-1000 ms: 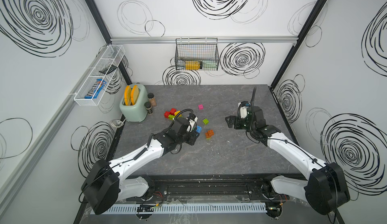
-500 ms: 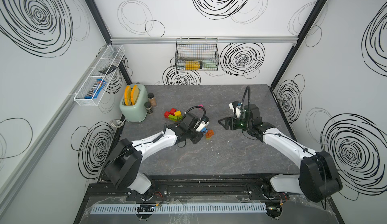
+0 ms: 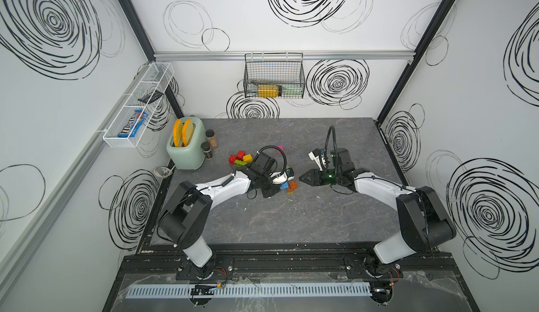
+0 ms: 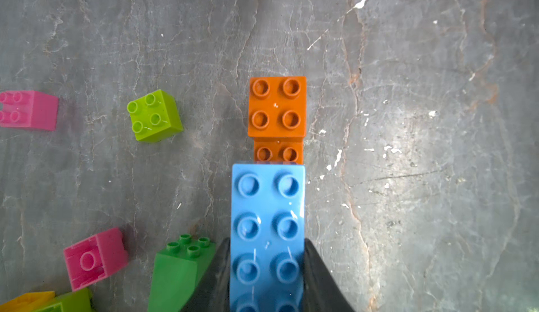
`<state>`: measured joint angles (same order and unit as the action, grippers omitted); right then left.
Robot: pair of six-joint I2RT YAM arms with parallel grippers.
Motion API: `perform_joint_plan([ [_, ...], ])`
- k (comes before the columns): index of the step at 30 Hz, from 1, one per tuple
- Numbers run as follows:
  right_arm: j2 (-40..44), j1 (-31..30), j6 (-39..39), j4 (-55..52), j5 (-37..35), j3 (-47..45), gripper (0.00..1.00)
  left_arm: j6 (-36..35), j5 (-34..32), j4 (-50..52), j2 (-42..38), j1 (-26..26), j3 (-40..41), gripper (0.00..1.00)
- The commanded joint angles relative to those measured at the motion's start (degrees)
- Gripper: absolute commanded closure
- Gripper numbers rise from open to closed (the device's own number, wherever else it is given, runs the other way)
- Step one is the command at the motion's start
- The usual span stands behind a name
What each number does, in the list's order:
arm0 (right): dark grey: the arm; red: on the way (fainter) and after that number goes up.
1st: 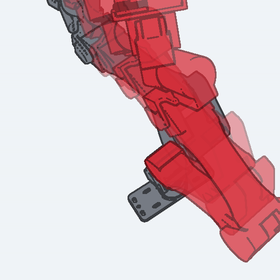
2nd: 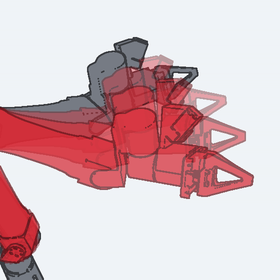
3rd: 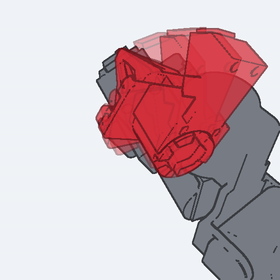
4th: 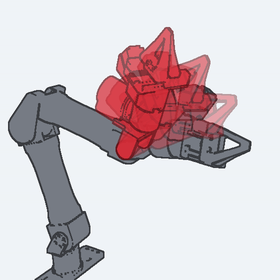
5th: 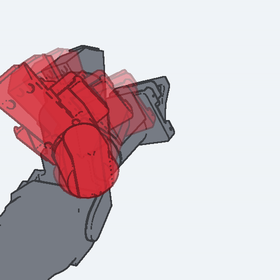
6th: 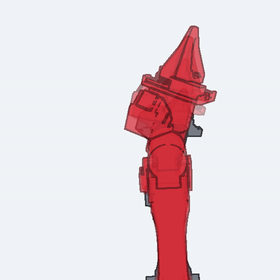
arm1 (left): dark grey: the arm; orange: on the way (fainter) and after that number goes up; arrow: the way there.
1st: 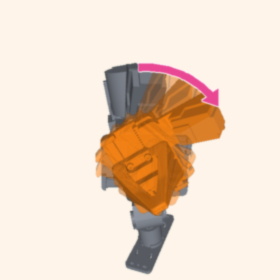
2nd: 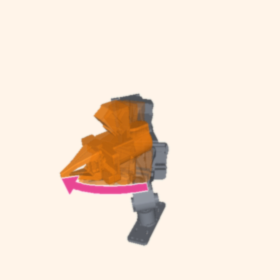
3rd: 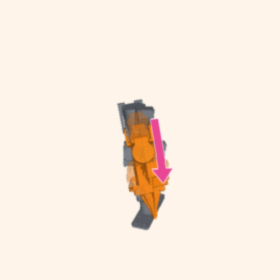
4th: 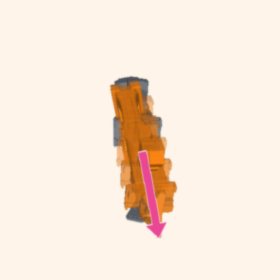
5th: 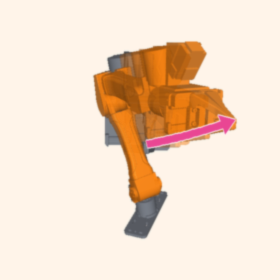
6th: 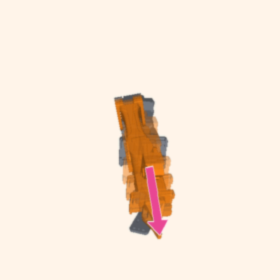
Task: Assemble the number 4 with lego
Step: Assemble the lego brick with the lego brick.
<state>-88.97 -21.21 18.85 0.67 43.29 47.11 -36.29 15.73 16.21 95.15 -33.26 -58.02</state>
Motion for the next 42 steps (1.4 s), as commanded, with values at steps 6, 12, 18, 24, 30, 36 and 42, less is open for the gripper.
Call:
perform_joint_plan([
  [6, -3.4, -1.6, 2.2, 4.1, 4.0, 2.0, 0.67, -3.3, 5.5, 1.0, 2.9, 1.3, -3.0, 1.00],
  [12, -6.5, -2.9, 2.5, 4.5, 4.1, 3.3, 0.81, -3.1, 5.4, 0.4, 4.3, 1.4, -3.7, 1.00],
  [18, -8.8, -3.6, 2.6, 4.9, 5.2, 4.5, 0.96, -2.6, 6.1, -0.8, 5.0, 1.1, -3.7, 1.00],
  [24, -10.5, -4.1, 2.6, 4.7, 5.3, 5.2, 1.00, -2.3, 6.8, -2.0, 5.2, 1.1, -3.3, 1.00],
  [30, -11.4, -4.7, 2.5, 4.8, 7.1, 5.8, 1.00, -2.6, 6.9, -1.1, 6.3, 1.0, -3.7, 1.00],
  [36, -13.1, -5.9, 2.2, 4.3, 8.2, 7.3, 1.00, -2.5, 6.4, -0.4, 7.5, 1.1, -4.2, 1.00],
  [42, -15.7, -6.3, 2.1, 0.6, 2.5, 7.8, 1.00, -2.3, 6.6, -0.2, 7.4, 1.2, -4.4, 1.00],
])
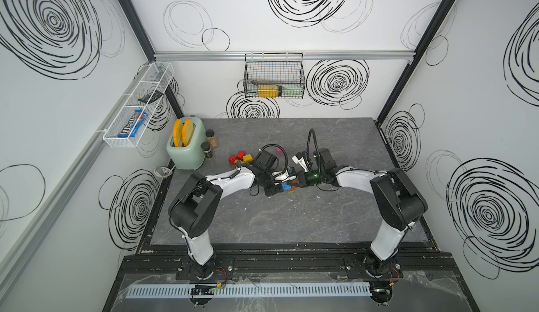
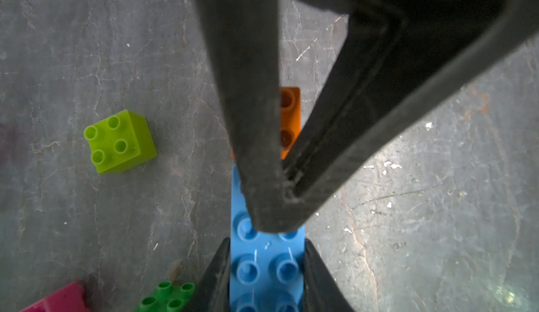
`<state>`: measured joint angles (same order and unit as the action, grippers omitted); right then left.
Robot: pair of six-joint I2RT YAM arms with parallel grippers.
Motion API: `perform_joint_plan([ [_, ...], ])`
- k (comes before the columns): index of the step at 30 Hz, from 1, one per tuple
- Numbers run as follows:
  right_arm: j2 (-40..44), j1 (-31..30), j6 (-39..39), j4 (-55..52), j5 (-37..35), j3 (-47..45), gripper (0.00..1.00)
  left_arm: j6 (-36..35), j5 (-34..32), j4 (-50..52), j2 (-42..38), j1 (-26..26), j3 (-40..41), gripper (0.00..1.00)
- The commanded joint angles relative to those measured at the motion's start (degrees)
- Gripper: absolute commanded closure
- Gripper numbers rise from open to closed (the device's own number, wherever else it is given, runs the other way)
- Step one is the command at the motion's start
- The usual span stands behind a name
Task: Assemble the number 4 with lego
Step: Assemble the lego brick with the lego brick.
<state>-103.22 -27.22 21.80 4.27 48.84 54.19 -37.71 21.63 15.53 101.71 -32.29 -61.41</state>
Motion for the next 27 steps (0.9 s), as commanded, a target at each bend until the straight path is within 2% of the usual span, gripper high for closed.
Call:
perform_joint_plan([
  [1, -1.8, -0.3, -0.8, -4.1, -4.4, 0.8, 1.00, -0.9, 0.7, 0.6, 1.0, 0.3, -1.2, 1.00],
  [5, -3.3, 0.4, 0.1, -7.6, -9.0, 0.5, 1.00, -0.9, 0.5, 2.4, 1.7, 0.4, -2.5, 1.00],
  [15, -4.8, 2.8, 4.2, -8.7, -16.7, -5.6, 1.00, 0.3, -0.9, 5.5, 3.1, 0.3, -4.2, 1.00],
  [19, -6.3, 3.4, 5.0, -8.1, -21.9, -8.5, 1.00, 1.4, -1.2, 7.8, 4.6, 0.3, -6.2, 0.99],
  [20, -6.4, 3.6, 5.1, -7.6, -22.5, -9.2, 1.00, 1.8, -1.4, 8.2, 5.0, 0.3, -6.8, 0.91],
  [27, -8.0, 5.4, 5.8, -4.7, -22.3, -13.5, 1.00, 3.7, -1.3, 9.8, 4.7, 0.1, -9.8, 0.58],
])
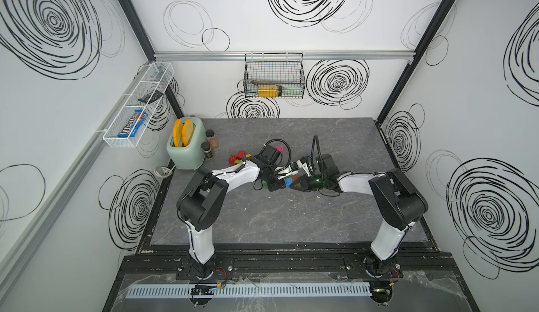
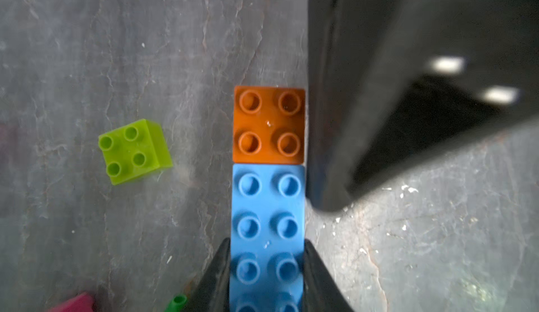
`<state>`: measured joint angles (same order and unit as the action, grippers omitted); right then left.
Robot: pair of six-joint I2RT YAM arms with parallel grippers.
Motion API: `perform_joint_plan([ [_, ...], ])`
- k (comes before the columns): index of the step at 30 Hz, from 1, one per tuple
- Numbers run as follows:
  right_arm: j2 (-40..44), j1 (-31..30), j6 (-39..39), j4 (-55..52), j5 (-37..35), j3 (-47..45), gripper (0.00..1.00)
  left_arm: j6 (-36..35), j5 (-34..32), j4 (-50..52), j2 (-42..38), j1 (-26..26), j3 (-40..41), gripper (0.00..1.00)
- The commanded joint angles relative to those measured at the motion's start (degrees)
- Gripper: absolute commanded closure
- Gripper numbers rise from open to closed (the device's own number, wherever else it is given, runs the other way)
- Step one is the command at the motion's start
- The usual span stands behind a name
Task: Assemble the number 4 with lego
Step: Assemble the lego brick with the lego brick, then adjust the lego brick at the center of the board.
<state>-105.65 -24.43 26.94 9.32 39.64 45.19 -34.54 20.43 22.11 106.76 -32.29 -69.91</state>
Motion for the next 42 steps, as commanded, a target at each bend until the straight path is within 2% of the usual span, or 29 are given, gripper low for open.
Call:
perform_joint_plan([
  [1, -5.6, 2.7, 0.7, -9.5, -13.2, -4.5, 1.00, 0.5, 0.4, 3.3, -0.9, 0.0, -1.4, 0.54],
  [2, -5.6, 2.7, 0.7, -9.5, -13.3, -4.5, 1.00, 0.3, 1.0, 3.1, -1.7, 0.0, -1.5, 0.51],
  [7, -3.0, 2.6, 0.3, -8.6, -9.8, -4.1, 1.00, -1.6, 0.4, 1.0, -4.9, -0.9, 0.3, 0.48],
  [11, 4.3, 2.2, -0.3, -8.5, -7.3, -4.5, 1.00, -1.9, -0.6, 2.1, -4.0, -0.9, 0.0, 0.49],
  [15, 12.2, 2.3, -1.2, -9.8, -6.2, -4.3, 0.96, -0.7, 2.7, 0.3, -6.7, -0.5, 0.5, 0.46],
  [18, 15.8, 2.3, -3.7, -9.8, 0.5, -2.4, 0.91, 3.9, 7.6, -4.7, -12.2, 0.9, 2.4, 0.36],
  [21, 16.7, 2.2, -4.2, -8.5, 8.2, 0.8, 0.88, 13.9, 9.6, -18.4, -21.1, 3.0, 9.1, 0.28],
  [22, 16.5, 2.1, -4.1, -7.7, 9.8, 1.8, 0.88, 18.7, 7.5, -24.7, -24.3, 3.4, 12.4, 0.13],
  [23, 16.1, 1.9, -4.1, -7.1, 10.7, 3.1, 0.87, 22.7, 4.2, -30.3, -27.5, 3.8, 15.8, 0.03],
  [25, 14.9, 1.5, -4.1, -6.9, 10.5, 5.4, 0.87, 27.6, -2.5, -37.5, -32.5, 4.3, 20.8, 0.04],
  [27, 13.0, 1.4, -3.9, -7.3, 10.1, 7.7, 0.86, 31.6, -10.6, -40.4, -36.2, 4.5, 23.7, 0.04],
  [29, 10.9, 1.1, -3.6, -7.6, 10.3, 9.7, 0.84, 35.3, -17.7, -39.3, -38.3, 5.3, 24.4, 0.04],
  [32, 8.7, 0.1, -3.8, -8.2, 9.2, 12.2, 0.79, 39.1, -21.0, -35.2, -40.5, 7.5, 24.4, 0.04],
  [34, 7.4, -1.3, -4.4, -9.4, 7.0, 15.0, 0.73, 43.0, -22.5, -34.8, -41.9, 8.8, 25.5, 0.04],
  [36, 6.2, -2.6, -4.2, -10.7, 3.8, 17.4, 0.62, 48.1, -23.0, -34.7, -42.5, 10.3, 26.9, 0.04],
  [38, 5.5, -3.9, -2.9, -10.4, -0.1, 18.7, 0.48, 52.4, -18.8, -33.4, -41.4, 12.9, 26.9, 0.04],
  [40, 6.1, -4.7, -0.6, -8.3, -4.3, 18.6, 0.33, 55.9, -11.9, -30.5, -38.4, 15.9, 25.4, 0.04],
  [42, 7.5, -4.9, 1.2, -6.3, -8.5, 18.0, 0.22, 56.7, -9.9, -27.2, -34.9, 17.1, 23.6, 0.04],
])
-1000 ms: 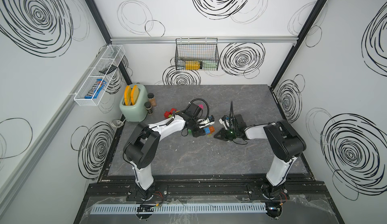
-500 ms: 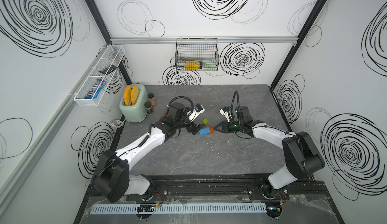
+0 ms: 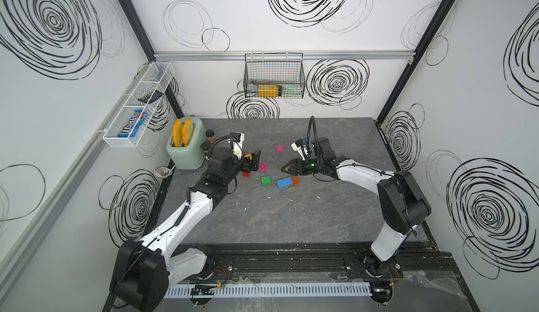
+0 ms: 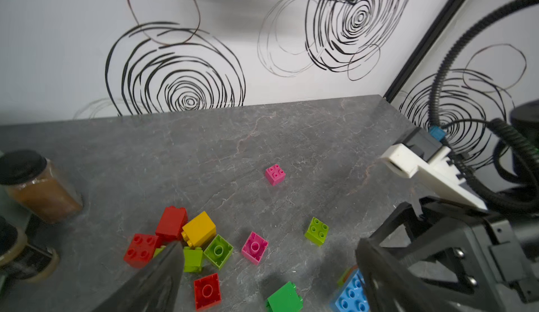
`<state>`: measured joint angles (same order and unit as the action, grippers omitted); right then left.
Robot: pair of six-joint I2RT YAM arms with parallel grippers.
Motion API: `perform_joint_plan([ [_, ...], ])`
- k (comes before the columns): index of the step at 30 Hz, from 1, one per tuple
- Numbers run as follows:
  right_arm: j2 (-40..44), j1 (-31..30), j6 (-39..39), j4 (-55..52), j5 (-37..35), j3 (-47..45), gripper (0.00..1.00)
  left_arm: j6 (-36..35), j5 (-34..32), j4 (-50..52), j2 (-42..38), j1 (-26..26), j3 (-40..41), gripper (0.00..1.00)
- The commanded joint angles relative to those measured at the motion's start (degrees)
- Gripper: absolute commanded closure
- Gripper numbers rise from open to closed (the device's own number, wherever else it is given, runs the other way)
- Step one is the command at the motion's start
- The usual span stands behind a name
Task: Assemble the number 4 with lego
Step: Adjust the lego brick at the center of the board.
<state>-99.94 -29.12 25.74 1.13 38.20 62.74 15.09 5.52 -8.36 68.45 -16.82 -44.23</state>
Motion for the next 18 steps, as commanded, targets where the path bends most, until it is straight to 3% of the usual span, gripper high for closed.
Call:
perform_joint_plan([
  [1, 2.9, -0.3, 3.0, 2.8, -8.8, -0.1, 0.17, 6.9, 3.9, 5.3, 5.3, 1.4, -3.1, 0.04],
  [4, 6.1, -0.2, 2.8, 4.0, -13.9, -1.6, 0.02, 6.7, 3.7, 8.7, 10.7, -0.1, -5.4, 0.04],
  [8, 9.6, 0.2, 0.3, 3.0, -18.0, -3.4, 0.03, 5.8, 4.9, 9.9, 17.9, -4.9, -8.5, 0.04],
  [12, 12.3, 1.1, -0.7, 1.6, -19.2, -5.1, 0.03, 3.4, 2.0, 11.3, 26.3, -9.3, -13.4, 0.04],
  [18, 15.9, 2.1, -0.9, 1.4, -20.6, -8.5, 0.03, 0.4, 0.8, 15.1, 36.4, -11.5, -21.0, 0.03],
])
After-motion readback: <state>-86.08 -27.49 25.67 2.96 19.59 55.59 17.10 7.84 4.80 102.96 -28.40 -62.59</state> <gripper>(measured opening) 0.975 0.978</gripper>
